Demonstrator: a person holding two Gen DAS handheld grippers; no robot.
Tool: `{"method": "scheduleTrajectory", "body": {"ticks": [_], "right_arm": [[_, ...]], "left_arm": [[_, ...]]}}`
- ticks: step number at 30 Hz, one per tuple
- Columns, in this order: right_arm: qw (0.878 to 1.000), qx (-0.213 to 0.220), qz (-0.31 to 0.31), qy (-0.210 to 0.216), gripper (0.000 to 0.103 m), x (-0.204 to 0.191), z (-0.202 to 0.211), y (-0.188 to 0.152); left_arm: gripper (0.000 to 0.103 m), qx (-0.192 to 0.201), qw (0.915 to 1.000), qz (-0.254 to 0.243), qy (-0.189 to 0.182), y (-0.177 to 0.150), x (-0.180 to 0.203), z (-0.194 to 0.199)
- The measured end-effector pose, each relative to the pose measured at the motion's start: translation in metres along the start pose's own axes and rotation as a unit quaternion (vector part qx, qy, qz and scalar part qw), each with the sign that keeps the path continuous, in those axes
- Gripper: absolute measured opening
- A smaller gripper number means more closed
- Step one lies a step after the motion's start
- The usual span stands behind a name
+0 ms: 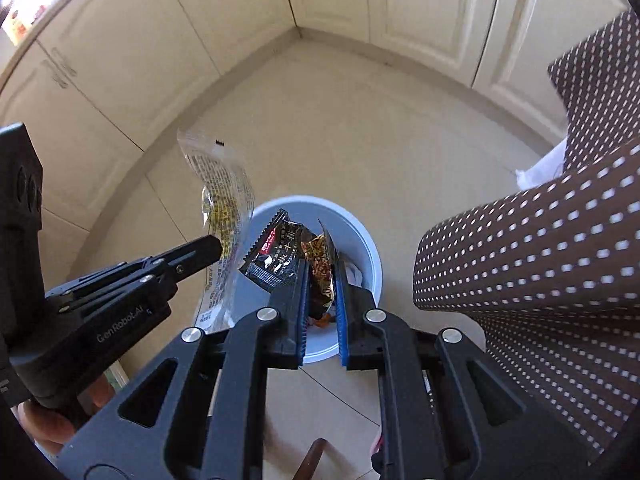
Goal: Collect trash
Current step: 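Carry both items over the bucket and open the left tool to drop the bag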
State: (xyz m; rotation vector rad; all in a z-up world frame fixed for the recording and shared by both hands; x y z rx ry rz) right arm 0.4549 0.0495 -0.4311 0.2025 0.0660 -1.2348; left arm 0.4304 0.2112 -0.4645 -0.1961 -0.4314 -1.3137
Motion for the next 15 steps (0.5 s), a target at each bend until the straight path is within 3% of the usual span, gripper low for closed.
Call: {"method": "scheduleTrajectory", "body": {"ticks": [5, 6, 7, 8, 15], "right_arm": [[1.000, -0.015, -0.011, -0.002, 0.012, 0.006, -0.021, 0.000], [1.000, -0.017, -0.012, -0.002, 0.012, 0.006, -0.023, 0.000], [1.000, -0.019, -0.014, -0.001, 0.012, 0.008, -0.026, 0.001], [1.000, -0.020, -0.015, 0.000, 0.012, 0.010, -0.027, 0.002], [0.999, -0.027, -0.019, 0.006, 0.012, 0.010, -0.032, 0.001]], "left_arm": [[0.007, -0.026, 0.9996, 0.004, 0.012, 0.007, -0.003, -0.026], [0.015, -0.034, 0.9993, 0.007, 0.011, 0.008, -0.002, -0.031], [0.029, -0.037, 0.9992, 0.010, 0.012, 0.009, -0.003, -0.033], [0.034, -0.035, 0.9992, 0.012, 0.015, 0.009, -0.003, -0.033], [0.040, -0.045, 0.9979, 0.016, 0.042, 0.008, -0.007, -0.033]]}}
Point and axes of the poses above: each gripper's, at about its wrist camera, not at the fingertips, and z roughly against the way its jaws point, x to its right, y to its top, the point moved 4 cm from there along -z, roughly the way its jaws point, and after that the axes turned 15 degrees about -x, right-handed, at the moved point
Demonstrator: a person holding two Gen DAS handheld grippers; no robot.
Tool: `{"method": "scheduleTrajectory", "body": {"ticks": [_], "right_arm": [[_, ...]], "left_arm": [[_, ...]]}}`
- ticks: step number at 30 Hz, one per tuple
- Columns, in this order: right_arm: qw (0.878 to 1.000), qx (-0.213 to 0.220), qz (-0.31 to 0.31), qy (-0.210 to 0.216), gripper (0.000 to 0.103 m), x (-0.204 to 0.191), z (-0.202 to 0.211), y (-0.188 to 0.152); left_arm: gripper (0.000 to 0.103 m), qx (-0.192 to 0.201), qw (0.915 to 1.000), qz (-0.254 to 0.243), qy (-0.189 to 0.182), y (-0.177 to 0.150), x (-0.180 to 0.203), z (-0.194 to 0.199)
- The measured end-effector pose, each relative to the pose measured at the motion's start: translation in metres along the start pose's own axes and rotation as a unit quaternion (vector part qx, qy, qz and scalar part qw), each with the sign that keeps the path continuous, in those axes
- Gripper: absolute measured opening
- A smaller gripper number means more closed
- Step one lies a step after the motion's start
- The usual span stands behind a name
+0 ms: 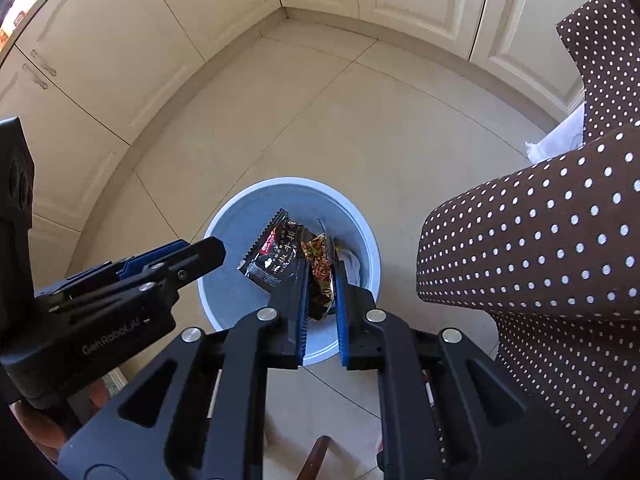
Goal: Collect trash
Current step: 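Carry both items over the bucket and open the left tool to drop the bag, then open the right tool over the bucket to drop the black packet, then move both open tools back over the table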
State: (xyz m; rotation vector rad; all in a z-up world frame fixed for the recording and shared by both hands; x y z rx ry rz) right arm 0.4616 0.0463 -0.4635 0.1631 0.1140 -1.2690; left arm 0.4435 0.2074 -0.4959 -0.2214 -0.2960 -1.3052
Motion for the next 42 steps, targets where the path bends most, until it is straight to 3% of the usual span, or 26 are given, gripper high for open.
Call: {"method": "scheduleTrajectory", "body": {"ticks": [6, 30, 36, 42], "right_arm": [[1.000, -0.004, 0.000, 0.005, 0.012, -0.006, -0.007, 0.001], [1.000, 0.001, -0.012, 0.016, 0.017, -0.032, -0.013, 0.014], [1.000, 0.018, -0.009, 0.011, 0.017, -0.026, 0.012, 0.008], [0.998, 0.068, -0.004, 0.011, 0.017, -0.024, 0.077, -0.008]], "left_arm": [[0.041, -0.005, 0.9997, 0.024, 0.000, 0.000, -0.016, 0.001], [0.046, 0.007, 0.9989, 0.041, -0.020, -0.001, -0.029, 0.020], [0.046, 0.024, 0.9993, 0.023, -0.020, -0.008, -0.015, 0.041], [0.046, 0.063, 0.9977, 0.002, -0.025, -0.029, 0.013, 0.089]]}}
Point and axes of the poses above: each gripper's, at about its wrist camera, not at the fingertips, and z roughly against the way its jaws point, x to its right, y to its top, the point moved 4 cm from there along -z, roughly the way its jaws point, and after that the axes turned 15 degrees about -x, right-handed, at the moved point
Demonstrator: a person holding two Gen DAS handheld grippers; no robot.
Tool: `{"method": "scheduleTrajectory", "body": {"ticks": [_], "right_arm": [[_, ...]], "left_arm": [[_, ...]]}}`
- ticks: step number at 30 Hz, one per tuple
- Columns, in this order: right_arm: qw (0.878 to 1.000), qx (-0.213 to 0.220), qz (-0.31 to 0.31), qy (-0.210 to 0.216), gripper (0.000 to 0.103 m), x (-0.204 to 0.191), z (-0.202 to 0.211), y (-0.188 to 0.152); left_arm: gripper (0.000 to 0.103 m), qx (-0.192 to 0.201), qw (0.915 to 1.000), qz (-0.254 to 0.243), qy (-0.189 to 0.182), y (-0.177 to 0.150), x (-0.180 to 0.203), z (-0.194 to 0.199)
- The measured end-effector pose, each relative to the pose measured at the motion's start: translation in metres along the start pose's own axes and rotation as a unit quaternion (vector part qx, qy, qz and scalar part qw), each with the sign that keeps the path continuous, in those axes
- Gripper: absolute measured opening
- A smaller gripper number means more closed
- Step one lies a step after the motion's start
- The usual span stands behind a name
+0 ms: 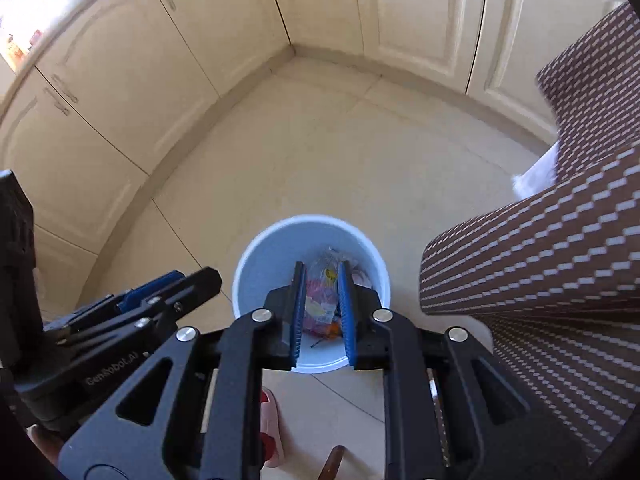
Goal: Collect trash
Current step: 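Move both open tools back over the table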
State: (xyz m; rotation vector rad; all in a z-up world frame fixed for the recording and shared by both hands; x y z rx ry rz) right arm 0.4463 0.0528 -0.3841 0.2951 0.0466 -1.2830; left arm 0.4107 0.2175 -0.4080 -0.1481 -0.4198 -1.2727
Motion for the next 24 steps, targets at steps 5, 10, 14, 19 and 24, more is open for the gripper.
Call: {"method": "scheduleTrajectory", "body": {"ticks": [5, 10, 14, 19, 24], "right_arm": [[0.997, 0.074, 0.010, 0.005, 0.017, 0.003, 0.091, -0.016], [0.990, 0.142, 0.015, 0.004, 0.017, 0.020, 0.186, -0.043], [0.982, 0.186, 0.009, -0.008, 0.023, 0.050, 0.248, -0.067], [0.969, 0.243, -0.027, -0.040, 0.047, 0.118, 0.320, -0.106], [0.952, 0.280, -0.087, -0.083, 0.048, 0.213, 0.373, -0.143]], "left_arm": [[0.047, 0.050, 0.9981, -0.034, -0.013, -0.015, 0.046, 0.060], [0.054, 0.110, 0.9894, -0.092, -0.019, -0.037, 0.116, 0.129], [0.059, 0.141, 0.9788, -0.145, -0.030, -0.062, 0.186, 0.166], [0.063, 0.143, 0.9683, -0.202, -0.036, -0.086, 0.276, 0.177], [0.069, 0.128, 0.9543, -0.267, -0.038, -0.103, 0.370, 0.167]]}}
Point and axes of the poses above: each gripper's, at about its wrist camera, not at the fingertips, and z roughly against the way its jaws point, x to its right, y to its top, the point moved 4 cm from there along -z, roughly the way its jaws point, and after that the axes turned 15 degrees about -x, right-handed, at the moved point
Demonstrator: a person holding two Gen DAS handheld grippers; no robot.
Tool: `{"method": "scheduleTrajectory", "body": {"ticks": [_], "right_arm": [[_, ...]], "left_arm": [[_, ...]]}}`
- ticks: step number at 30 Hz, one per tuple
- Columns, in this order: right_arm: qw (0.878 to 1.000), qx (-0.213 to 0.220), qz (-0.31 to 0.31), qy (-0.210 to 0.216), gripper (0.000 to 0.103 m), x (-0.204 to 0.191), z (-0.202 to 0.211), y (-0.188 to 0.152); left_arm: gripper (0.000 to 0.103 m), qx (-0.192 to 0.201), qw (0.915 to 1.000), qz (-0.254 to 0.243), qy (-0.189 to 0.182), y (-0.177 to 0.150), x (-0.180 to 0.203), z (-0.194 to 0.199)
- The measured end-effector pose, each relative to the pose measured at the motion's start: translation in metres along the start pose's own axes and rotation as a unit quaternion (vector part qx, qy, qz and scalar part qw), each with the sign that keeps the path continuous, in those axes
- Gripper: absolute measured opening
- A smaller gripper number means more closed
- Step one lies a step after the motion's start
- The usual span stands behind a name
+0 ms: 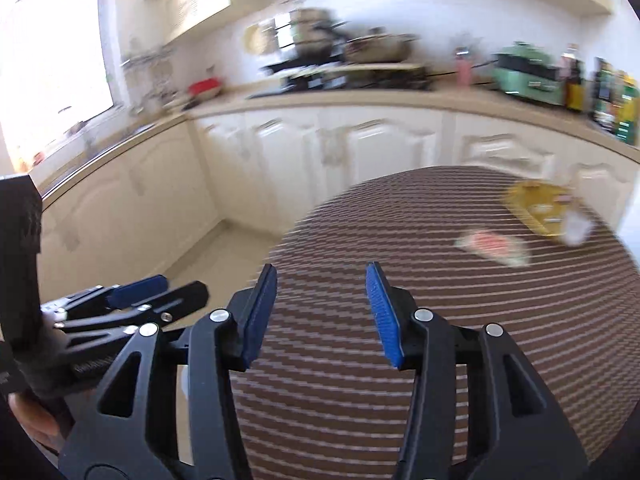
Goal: Collect trash
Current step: 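Move both open tools back over the table, then grasp the gold foil bag with the right tool while the left tool grasps the checkered packet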
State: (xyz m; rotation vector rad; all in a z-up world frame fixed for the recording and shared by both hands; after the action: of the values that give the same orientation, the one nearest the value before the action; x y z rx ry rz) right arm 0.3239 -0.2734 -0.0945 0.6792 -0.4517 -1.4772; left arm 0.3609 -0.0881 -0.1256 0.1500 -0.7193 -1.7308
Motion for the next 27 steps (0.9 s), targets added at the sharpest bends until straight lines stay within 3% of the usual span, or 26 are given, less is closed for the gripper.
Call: {"method": "scheduleTrajectory", "body": {"ticks": [5, 10, 18, 27], "right_arm": [[0.997, 0.015, -0.064, -0.041, 0.051, 0.099, 0.017, -0.004], [0.991, 0.006, -0.119, -0.063, 0.052, 0.172, 0.015, -0.015], [0.987, -0.012, -0.144, -0.075, 0.055, 0.225, -0.001, -0.007], [0.986, -0.027, -0.146, -0.075, 0.057, 0.245, -0.023, 0.012]], "left_arm": [[0.070, -0.048, 0.9970, -0.056, -0.025, 0.029, 0.087, -0.050], [0.070, -0.089, 0.9934, -0.061, -0.040, 0.051, 0.131, -0.101], [0.070, -0.121, 0.9907, -0.057, -0.026, 0.083, 0.164, -0.170], [0.069, -0.137, 0.9884, -0.066, 0.001, 0.107, 0.177, -0.207]]}}
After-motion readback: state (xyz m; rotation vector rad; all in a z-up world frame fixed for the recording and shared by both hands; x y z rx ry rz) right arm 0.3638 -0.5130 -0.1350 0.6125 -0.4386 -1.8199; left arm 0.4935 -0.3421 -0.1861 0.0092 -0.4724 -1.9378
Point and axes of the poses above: each gripper's, at about its wrist camera, not at the fingertips, and z roughly against the way its jaws point, x to its right, y to its top, the point moved 4 cm from there along -z, roughly the way its jaws point, and after that the axes turned 15 degrees about -x, right-handed, at the moved point
